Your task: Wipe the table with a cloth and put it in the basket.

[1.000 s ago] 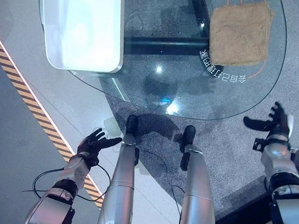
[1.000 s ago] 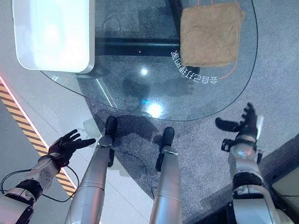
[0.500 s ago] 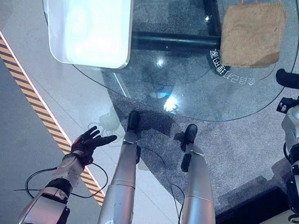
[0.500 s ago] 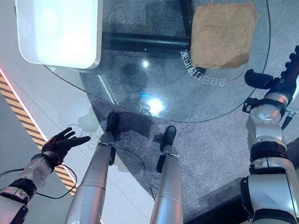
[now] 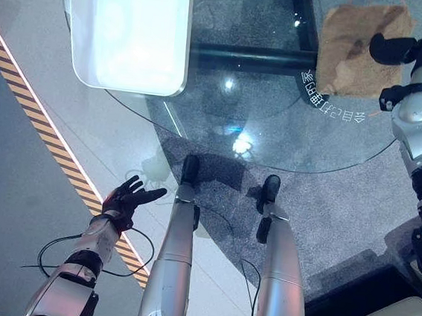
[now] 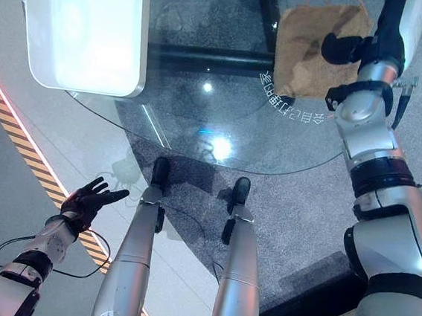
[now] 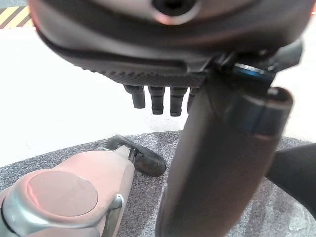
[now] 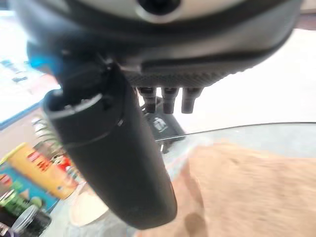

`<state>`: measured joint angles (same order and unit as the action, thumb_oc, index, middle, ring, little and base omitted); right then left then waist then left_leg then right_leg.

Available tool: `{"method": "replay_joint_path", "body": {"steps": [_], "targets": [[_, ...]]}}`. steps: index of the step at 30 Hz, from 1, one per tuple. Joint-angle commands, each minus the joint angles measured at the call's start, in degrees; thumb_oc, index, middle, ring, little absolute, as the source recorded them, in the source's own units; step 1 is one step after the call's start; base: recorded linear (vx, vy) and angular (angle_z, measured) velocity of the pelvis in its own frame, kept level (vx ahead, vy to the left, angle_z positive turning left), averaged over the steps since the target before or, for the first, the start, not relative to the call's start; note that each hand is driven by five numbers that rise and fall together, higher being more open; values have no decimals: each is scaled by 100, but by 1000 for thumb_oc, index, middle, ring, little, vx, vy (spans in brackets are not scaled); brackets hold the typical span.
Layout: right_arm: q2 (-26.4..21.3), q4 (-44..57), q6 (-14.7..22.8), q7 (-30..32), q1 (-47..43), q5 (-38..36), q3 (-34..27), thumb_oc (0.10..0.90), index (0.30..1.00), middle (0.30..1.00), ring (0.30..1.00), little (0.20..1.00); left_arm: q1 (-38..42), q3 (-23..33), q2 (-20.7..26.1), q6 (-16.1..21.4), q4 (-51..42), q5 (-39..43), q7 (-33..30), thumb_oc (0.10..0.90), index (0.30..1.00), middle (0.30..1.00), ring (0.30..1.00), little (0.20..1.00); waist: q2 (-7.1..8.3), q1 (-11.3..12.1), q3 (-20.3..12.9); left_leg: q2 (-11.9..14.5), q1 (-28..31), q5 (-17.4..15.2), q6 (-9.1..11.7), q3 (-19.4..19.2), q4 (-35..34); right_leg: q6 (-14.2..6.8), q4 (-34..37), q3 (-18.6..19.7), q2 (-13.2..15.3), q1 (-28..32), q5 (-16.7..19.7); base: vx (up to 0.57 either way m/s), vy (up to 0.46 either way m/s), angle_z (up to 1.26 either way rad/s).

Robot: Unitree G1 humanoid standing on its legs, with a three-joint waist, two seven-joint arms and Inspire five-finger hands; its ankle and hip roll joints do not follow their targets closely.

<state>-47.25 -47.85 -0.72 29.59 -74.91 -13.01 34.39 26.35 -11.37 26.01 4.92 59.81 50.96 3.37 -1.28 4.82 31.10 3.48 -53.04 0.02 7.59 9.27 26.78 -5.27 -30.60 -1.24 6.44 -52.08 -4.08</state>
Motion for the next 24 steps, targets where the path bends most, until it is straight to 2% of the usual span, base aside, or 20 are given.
{"method": "replay_joint_path", "body": {"steps": [1, 7, 10, 16, 24], "targets": [[-654, 342, -75, 111, -708, 524, 229, 800, 900, 900, 900, 900, -470, -17, 362, -37, 24, 41, -29, 800, 900, 900, 900, 900, 30, 68, -130, -531, 196, -42, -607, -486, -257, 306, 429, -658, -354, 349, 40, 0, 0, 0], [-628, 146, -616, -174, -1257, 796, 808, 800, 900, 900, 900, 900, -561, -46, 399, -65, -91, 4, -21, 800, 900, 900, 900, 900, 33, 169, -130, -550, 235, -25, -612, -447, -309, 320, 491, -705, -342, 401, 41, 0, 0, 0], [-618, -58, -750, -311, -1447, 786, 1027, 800, 900, 900, 900, 900, -582, -55, 450, -97, -135, -8, -10, 800, 900, 900, 900, 900, 43, 211, -130, -557, 230, -16, -618, -419, -321, 325, 502, -724, -353, 405, 52, 7, -10, 1], [-580, -366, -1183, -739, -1781, 1236, 1447, 800, 900, 900, 900, 900, -599, -102, 494, -146, -215, -23, -23, 800, 900, 900, 900, 900, 42, 283, -130, -578, 222, 23, -625, -357, -368, 331, 532, -756, -347, 400, 73, 25, -32, 5], [-497, -504, -1278, -1117, -2024, 1486, 1768, 800, 900, 900, 900, 900, -651, -136, 517, -192, -280, -37, 7, 800, 900, 900, 900, 900, -6, 335, -130, -606, 189, 81, -621, -323, -411, 360, 539, -777, -344, 358, 66, 0, 0, 0]]}}
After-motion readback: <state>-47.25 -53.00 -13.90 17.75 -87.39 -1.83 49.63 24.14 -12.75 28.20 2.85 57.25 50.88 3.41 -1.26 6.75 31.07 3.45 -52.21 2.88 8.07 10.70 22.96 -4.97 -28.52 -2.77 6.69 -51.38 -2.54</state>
